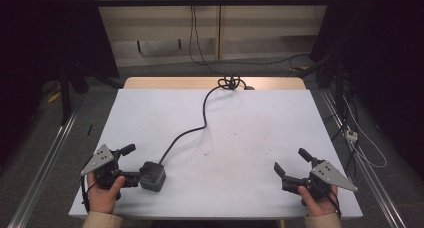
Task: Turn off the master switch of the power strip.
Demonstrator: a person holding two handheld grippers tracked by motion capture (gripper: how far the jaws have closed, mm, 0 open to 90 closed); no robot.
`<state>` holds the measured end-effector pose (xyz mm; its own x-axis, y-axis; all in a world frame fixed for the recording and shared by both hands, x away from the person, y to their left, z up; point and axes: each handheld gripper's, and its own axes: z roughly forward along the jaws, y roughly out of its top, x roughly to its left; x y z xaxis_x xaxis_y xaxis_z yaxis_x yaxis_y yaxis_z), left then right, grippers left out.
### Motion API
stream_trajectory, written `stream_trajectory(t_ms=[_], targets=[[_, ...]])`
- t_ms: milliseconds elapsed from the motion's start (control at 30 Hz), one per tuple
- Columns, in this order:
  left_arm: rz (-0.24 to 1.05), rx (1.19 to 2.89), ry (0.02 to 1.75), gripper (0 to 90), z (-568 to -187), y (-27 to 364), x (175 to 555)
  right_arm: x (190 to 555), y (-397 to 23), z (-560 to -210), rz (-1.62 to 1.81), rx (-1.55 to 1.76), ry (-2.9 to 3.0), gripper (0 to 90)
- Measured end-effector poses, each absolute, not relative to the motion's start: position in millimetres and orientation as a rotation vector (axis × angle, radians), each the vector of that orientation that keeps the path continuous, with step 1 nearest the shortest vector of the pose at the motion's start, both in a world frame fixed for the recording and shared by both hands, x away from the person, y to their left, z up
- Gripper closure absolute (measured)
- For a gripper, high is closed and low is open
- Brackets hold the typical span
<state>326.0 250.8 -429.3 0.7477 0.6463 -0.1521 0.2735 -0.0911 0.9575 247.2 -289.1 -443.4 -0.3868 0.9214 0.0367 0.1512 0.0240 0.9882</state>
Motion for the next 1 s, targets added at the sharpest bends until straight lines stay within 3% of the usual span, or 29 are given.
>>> stream_trajectory(t_ms=[800, 1000], targets=[[0.375, 1.701, 0.743, 4.2, -425.1, 251.2, 326.4, 248.0, -288.8, -442.7, 1.427, 1.104, 1.618, 4.8], [0.368, 1.698, 0.73, 8.6, -421.6, 253.2, 325.4, 248.5, -288.3, -442.4, 1.425, 1.101, 1.62, 4.8]])
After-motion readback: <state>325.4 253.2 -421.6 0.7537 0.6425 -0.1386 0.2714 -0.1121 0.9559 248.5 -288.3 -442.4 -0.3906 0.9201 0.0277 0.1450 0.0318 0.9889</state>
